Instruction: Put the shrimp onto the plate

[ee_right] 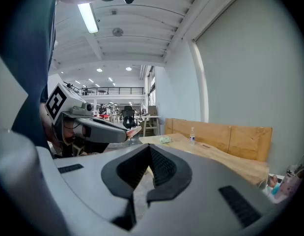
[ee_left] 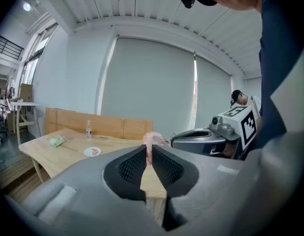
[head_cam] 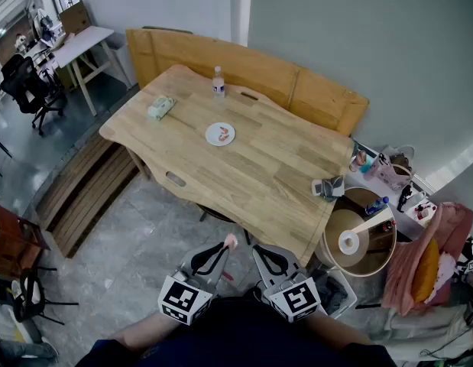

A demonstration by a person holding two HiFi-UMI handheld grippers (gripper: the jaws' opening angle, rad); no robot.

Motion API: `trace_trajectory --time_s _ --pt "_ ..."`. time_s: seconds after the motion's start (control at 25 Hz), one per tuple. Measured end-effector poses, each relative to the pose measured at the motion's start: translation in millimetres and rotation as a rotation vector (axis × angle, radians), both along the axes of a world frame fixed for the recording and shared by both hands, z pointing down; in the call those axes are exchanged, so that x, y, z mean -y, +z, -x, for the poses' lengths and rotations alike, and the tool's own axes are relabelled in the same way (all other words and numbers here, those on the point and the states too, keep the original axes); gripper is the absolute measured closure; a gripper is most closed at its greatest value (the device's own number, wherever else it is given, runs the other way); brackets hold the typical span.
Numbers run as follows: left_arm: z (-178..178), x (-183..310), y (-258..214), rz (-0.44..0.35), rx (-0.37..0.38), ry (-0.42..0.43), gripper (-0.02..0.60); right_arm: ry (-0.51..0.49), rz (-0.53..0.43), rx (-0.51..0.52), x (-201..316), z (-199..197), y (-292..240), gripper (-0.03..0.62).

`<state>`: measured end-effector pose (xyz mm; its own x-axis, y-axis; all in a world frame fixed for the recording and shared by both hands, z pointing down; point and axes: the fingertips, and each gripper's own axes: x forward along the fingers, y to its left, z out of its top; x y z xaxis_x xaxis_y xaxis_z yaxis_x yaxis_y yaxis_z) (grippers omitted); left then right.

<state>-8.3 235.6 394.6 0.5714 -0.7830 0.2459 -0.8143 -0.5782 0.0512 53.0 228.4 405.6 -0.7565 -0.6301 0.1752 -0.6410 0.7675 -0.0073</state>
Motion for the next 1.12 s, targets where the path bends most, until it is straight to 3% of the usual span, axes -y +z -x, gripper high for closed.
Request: trace_trajectory --time_s 0.6,1.12 --pt "0.2 8.0 5.9 0.004 0.014 -0.002 0.543 -0.01 0.009 0.021 8.9 2.7 4.5 0.585" --pt "-16.5 31.2 13.7 0.003 0.018 -0.081 0.543 -0.04 0.02 0.038 36.5 -23.2 17.4 0.584"
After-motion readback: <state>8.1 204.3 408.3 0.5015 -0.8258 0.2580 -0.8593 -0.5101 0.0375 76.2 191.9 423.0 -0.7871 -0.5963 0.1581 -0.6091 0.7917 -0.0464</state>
